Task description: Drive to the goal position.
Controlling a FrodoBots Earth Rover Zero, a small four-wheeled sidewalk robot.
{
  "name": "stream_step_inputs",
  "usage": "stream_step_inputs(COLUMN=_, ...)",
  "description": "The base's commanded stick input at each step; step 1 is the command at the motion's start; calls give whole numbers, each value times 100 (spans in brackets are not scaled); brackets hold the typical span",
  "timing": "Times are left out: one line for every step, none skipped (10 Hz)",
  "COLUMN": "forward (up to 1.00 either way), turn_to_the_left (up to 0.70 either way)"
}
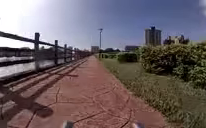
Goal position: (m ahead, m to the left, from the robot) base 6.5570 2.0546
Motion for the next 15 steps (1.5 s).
stream_step_inputs(forward=50, turn_to_the_left=15)
stream_step_inputs(forward=50, turn_to_the_left=0)
stream_step_inputs(forward=50, turn_to_the_left=0)
stream_step_inputs(forward=50, turn_to_the_left=0)
stream_step_inputs(forward=50, turn_to_the_left=0)
stream_step_inputs(forward=50, turn_to_the_left=0)
stream_step_inputs(forward=50, turn_to_the_left=0)
stream_step_inputs(forward=50, turn_to_the_left=0)
stream_step_inputs(forward=50, turn_to_the_left=4)
stream_step_inputs(forward=50, turn_to_the_left=5)
stream_step_inputs(forward=50, turn_to_the_left=10)
stream_step_inputs(forward=50, turn_to_the_left=44)
stream_step_inputs(forward=50, turn_to_the_left=50)
stream_step_inputs(forward=50, turn_to_the_left=50)
stream_step_inputs(forward=50, turn_to_the_left=43)
